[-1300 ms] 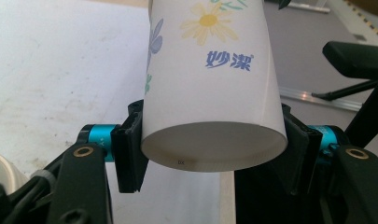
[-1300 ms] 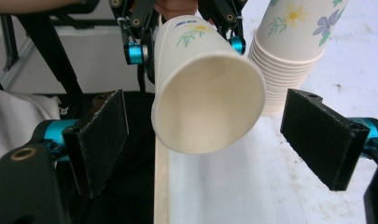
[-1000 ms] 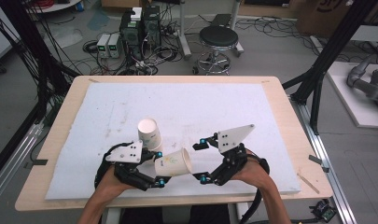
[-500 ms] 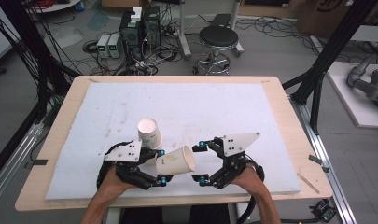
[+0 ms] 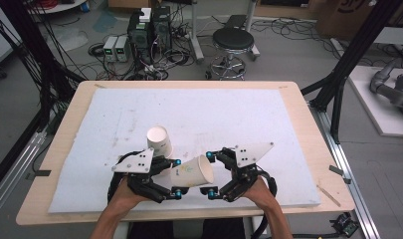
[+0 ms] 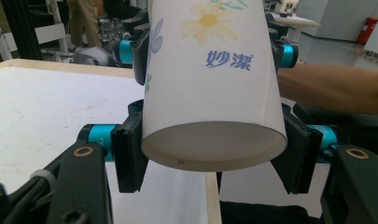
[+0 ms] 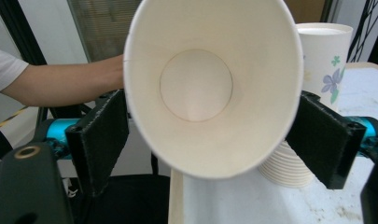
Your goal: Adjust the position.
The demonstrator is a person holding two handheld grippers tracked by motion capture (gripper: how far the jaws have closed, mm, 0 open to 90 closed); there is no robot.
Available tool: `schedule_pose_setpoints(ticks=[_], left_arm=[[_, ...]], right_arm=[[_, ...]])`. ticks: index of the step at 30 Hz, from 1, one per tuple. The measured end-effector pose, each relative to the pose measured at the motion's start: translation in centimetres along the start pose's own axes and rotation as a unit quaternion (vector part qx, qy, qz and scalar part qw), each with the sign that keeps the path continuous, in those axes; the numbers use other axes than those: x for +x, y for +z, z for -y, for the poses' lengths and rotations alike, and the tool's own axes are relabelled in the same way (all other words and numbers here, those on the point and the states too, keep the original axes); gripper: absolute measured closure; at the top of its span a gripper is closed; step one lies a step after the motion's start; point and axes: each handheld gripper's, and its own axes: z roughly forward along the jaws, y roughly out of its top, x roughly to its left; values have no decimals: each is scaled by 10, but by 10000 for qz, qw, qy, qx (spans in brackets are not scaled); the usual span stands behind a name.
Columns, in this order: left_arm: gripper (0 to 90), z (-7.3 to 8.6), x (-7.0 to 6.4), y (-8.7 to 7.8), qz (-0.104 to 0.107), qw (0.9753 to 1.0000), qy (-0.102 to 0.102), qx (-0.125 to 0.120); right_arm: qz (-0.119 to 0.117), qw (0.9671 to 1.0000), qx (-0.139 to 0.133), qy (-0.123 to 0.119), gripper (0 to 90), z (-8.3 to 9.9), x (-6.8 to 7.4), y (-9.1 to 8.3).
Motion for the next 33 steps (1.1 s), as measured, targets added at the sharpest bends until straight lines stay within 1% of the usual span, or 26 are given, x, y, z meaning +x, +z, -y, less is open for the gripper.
schedule_pose_setpoints(ticks=[2,4,6,11,16,19,20,24,26,33], left_arm=[[369,0,0,2,18,10000,4,19],[369,0,-1,3,39,10000,4,33],[369,-1,-1,4,52,10000,25,50],[369,-3,-1,6,73,10000,46,38],[369,-4,-2,9,98,9999,66,55],[369,-4,-2,9,114,9999,64,39],[369,-4,-2,10,112,9999,70,41],[369,-4,-2,10,104,9999,76,57],[369,-4,-2,10,106,9999,65,40],[371,-4,-2,9,129,9999,94,63]], right_arm=[[-33,10000,-18,25,170,0,0,1],[-87,9999,-55,-6,199,0,0,3],[-153,9998,-111,4,200,0,0,5],[-175,9997,-172,7,201,0,0,6],[-191,9995,-255,-45,202,0,-1,8],[-200,9995,-263,-21,208,0,-1,9],[-199,9995,-253,-32,246,0,-1,9],[-218,9992,-310,-80,275,0,-1,9],[-257,9990,-351,-107,310,0,0,9],[-233,9989,-377,-140,353,0,1,9]])
